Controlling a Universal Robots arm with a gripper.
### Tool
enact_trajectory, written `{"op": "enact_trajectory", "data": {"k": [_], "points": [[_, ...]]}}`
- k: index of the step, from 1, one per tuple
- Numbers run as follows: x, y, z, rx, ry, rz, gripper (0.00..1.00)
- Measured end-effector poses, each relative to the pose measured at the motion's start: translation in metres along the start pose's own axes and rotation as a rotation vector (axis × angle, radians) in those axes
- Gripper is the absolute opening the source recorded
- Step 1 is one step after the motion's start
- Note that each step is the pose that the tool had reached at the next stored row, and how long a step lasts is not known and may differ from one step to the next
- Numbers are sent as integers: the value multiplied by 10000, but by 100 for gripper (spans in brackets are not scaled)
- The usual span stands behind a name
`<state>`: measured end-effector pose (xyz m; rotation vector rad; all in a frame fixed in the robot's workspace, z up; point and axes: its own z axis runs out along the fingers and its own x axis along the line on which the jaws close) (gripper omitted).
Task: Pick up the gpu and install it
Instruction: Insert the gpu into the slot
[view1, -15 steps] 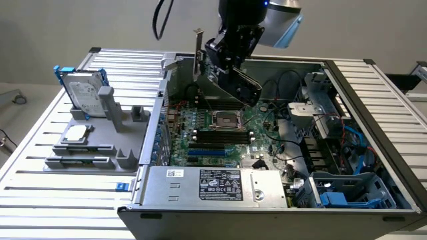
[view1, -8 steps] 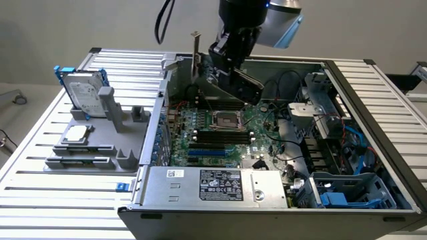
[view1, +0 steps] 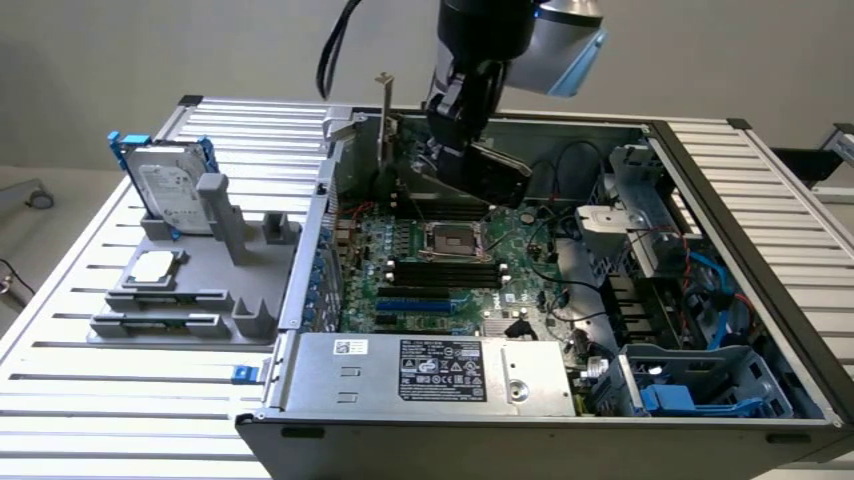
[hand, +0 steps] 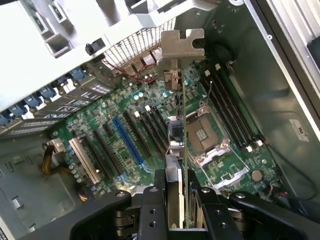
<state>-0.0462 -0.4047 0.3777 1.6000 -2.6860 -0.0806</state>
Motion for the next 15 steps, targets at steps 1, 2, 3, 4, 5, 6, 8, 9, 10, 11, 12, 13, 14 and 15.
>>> {"op": "enact_trajectory", "data": {"k": [1,2,3,4,5,6,8,9,10,11,12,13,14,15], "points": [[0,0,6,7,-5,-175,28],[0,-1,12,9,-11,-351,28],[1,-1,19,0,-28,-531,28],[1,-1,23,-26,-64,-699,28],[1,-1,27,-67,-131,-844,28],[1,-1,31,-112,-211,-984,28],[1,-2,36,-207,-376,-1267,28],[1,-2,39,-250,-455,-1393,28],[1,-2,43,-300,-542,-1541,28],[1,-2,46,-346,-622,-1671,28],[1,-2,49,-389,-696,-1798,28],[1,-2,51,-429,-770,-1919,28],[1,-2,54,-472,-850,-2030,28],[1,-2,56,-512,-929,-2130,28]]}}
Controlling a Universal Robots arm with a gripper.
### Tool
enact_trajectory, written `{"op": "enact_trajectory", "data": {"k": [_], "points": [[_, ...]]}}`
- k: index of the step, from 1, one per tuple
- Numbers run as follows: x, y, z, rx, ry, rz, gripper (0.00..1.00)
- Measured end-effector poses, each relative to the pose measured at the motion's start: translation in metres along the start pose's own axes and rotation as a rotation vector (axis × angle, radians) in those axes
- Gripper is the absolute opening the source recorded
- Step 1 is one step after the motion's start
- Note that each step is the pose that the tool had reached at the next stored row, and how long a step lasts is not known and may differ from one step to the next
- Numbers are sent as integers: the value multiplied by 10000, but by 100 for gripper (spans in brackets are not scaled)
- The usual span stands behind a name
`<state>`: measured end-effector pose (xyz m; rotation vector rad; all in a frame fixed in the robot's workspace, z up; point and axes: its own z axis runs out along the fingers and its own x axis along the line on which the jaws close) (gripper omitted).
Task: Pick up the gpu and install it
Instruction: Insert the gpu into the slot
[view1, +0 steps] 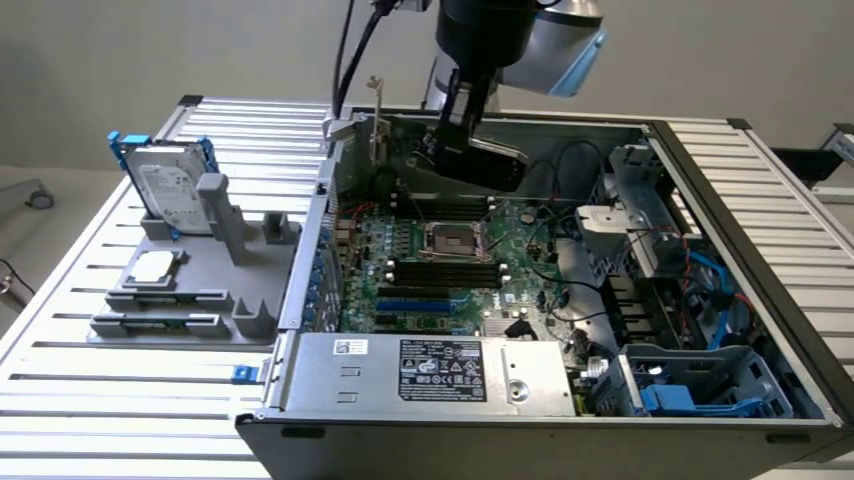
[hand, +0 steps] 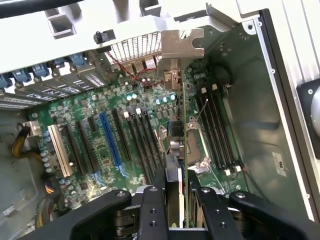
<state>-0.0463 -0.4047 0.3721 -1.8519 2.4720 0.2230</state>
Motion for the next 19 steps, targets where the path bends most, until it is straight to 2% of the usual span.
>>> {"op": "enact_trajectory", "data": {"k": [2,4,8,12,16,19], "points": [[0,0,3,-69,-159,-228,28],[1,-1,7,-113,-280,-474,28],[2,-2,22,-177,-420,-1004,28],[5,-3,43,-233,-484,-1520,28],[27,-9,61,-284,-459,-1936,28],[110,-34,65,-302,-463,-2033,28]]}}
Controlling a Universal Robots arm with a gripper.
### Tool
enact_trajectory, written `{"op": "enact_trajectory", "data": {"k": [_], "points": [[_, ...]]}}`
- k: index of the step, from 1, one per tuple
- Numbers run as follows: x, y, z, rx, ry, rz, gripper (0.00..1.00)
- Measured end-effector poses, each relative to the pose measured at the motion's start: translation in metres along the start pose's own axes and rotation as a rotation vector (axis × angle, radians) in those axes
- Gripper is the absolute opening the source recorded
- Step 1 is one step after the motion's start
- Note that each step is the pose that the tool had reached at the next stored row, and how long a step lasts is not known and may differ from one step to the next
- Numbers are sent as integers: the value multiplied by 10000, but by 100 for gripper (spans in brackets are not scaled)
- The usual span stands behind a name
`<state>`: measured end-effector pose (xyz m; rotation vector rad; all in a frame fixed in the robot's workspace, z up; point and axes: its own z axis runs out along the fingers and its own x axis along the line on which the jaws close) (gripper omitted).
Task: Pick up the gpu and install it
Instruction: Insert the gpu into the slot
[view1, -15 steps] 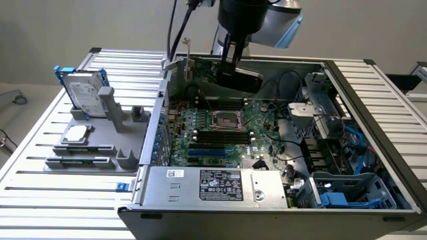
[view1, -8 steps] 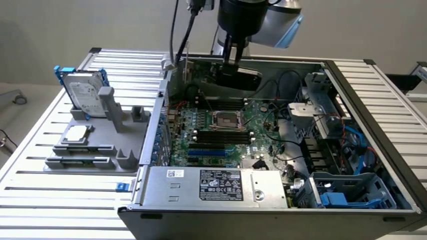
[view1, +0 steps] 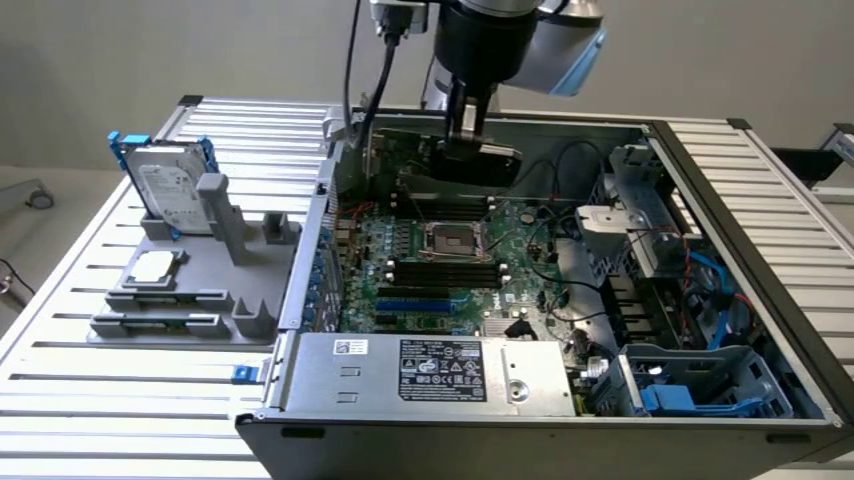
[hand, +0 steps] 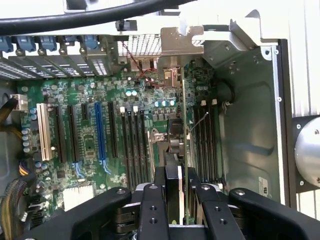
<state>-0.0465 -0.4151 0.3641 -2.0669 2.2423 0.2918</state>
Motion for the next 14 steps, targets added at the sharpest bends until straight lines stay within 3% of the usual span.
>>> {"op": "enact_trajectory", "data": {"k": [9,14], "points": [[387,-30,-42,-2,-7,-14,28],[475,-11,-35,-6,-6,-38,28]]}}
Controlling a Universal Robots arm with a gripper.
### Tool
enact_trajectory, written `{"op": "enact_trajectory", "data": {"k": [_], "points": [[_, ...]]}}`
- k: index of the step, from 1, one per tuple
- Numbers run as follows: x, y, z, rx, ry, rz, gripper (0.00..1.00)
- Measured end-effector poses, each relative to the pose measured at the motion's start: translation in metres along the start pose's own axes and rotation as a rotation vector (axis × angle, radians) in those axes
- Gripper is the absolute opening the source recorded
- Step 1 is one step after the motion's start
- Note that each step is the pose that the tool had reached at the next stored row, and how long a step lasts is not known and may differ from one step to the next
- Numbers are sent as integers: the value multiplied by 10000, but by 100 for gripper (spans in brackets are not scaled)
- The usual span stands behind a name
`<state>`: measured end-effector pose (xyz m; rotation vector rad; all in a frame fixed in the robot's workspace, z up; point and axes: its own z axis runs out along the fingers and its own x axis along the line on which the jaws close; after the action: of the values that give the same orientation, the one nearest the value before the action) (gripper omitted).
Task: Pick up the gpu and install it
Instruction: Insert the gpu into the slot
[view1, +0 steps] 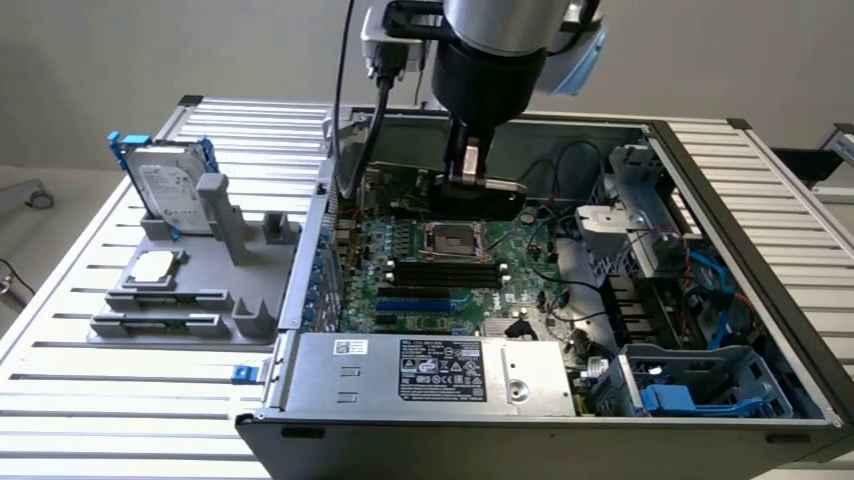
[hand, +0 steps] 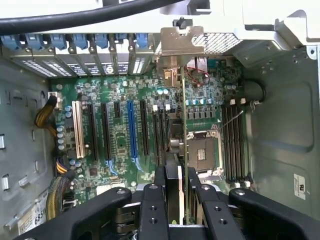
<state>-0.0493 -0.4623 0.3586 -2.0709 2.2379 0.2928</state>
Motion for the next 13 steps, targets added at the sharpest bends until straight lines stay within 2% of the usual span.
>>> {"op": "enact_trajectory", "data": {"k": [8,13], "points": [[50,117,30,32,26,-18,28],[85,127,25,91,188,-38,28]]}}
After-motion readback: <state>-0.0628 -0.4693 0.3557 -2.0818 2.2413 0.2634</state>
